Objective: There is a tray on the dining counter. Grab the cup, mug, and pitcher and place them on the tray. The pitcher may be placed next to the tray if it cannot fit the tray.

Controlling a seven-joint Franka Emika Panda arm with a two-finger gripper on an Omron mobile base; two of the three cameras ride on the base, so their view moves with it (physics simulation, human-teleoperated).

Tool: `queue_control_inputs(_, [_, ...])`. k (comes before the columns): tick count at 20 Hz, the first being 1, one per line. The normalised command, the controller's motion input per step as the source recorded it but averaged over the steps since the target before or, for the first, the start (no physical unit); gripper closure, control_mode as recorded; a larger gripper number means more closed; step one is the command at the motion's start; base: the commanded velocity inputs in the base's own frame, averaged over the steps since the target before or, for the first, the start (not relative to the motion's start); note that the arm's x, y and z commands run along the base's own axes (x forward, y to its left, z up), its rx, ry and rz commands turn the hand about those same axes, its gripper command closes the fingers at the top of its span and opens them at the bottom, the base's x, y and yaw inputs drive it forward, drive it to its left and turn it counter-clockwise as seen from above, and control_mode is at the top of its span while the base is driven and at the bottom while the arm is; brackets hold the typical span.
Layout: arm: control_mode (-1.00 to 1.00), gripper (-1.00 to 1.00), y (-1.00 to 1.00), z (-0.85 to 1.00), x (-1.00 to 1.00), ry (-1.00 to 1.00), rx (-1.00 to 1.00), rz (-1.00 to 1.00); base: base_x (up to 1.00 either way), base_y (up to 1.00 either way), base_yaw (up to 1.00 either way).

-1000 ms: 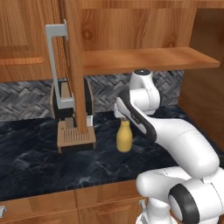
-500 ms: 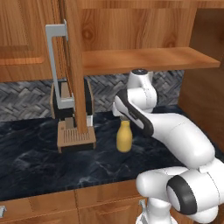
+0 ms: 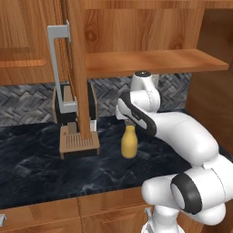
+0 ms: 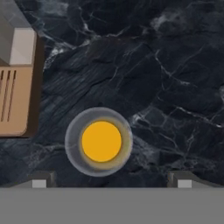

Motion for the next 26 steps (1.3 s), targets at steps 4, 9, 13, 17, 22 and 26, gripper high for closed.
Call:
queue_control_inputs(4, [-1.0,-1.0,0.0,-0.13,0.08,0.0,0.0,0.0,0.0,0.0,0.0])
queue_control_inputs(9, [-1.0,-1.0,0.0,-0.18,0.03,0.01,0.0,0.0,0.0,0.0,0.0])
queue_control_inputs(13, [-1.0,-1.0,0.0,-0.13,0.01,0.02,0.0,0.0,0.0,0.0,0.0])
queue_control_inputs(17, [-1.0,-1.0,0.0,-0.11,0.06,0.01,0.0,0.0,0.0,0.0,0.0])
queue_control_inputs(22, [-1.0,-1.0,0.03,-0.08,0.12,0.01,0.0,0.0,0.0,0.0,0.0])
queue_control_inputs(26, [-1.0,-1.0,0.04,-0.1,0.08,0.02,0.0,0.0,0.0,0.0,0.0])
